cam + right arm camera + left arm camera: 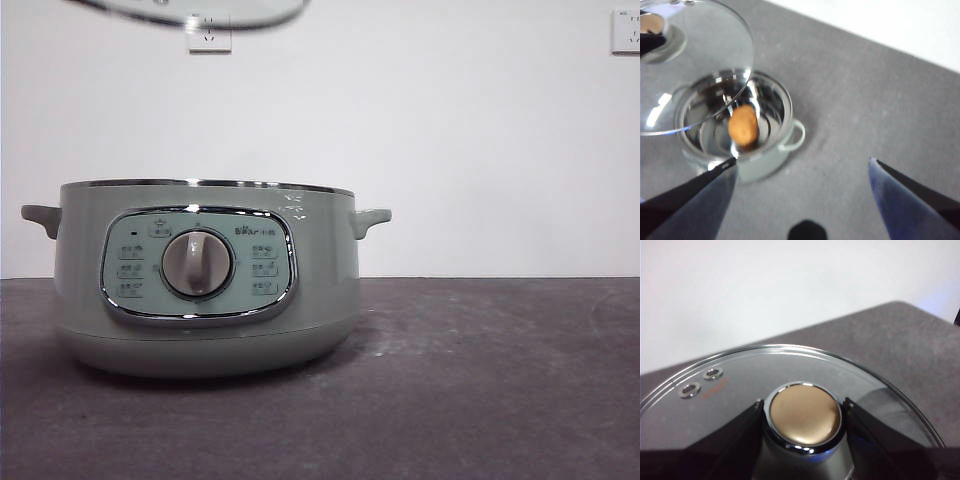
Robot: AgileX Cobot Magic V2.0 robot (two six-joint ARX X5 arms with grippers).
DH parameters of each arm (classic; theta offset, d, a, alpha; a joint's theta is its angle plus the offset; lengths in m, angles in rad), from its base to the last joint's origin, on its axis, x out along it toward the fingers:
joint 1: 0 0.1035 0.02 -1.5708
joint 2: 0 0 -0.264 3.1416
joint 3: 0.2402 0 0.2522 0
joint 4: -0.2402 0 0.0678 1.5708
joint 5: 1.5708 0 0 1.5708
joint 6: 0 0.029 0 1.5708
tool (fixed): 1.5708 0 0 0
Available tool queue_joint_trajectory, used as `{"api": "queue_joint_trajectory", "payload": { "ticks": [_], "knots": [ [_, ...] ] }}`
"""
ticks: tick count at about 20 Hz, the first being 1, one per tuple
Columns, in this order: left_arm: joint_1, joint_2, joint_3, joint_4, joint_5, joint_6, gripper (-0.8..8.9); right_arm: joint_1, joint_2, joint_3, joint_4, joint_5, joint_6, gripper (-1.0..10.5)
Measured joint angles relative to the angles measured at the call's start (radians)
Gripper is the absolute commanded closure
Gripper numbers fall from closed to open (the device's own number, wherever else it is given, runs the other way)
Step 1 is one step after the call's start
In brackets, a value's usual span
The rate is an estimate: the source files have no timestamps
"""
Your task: Pick up the potato,open the lid,put the potato in the pot,close the lid
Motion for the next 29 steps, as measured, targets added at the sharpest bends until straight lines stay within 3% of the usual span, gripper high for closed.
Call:
{"api": "queue_joint_trajectory", "payload": {
  "ticks": [7, 16, 29],
  "knots": [
    [-0.009, 0.010, -0.196, 0.239, -0.001, -0.051, 8.22, 0.000, -0.042, 0.000, -0.036, 0.000, 0.048, 5.1],
    [-0.009, 0.204, -0.207, 0.325, -0.026, -0.069, 8.23, 0.000, -0.114, 0.000, -0.036, 0.000, 0.060, 5.1],
    [-0.009, 0.208, -0.307, 0.431, -0.049, -0.120, 8.23, 0.000, -0.117, 0.000, -0.036, 0.004, 0.063, 5.1]
  ]
}}
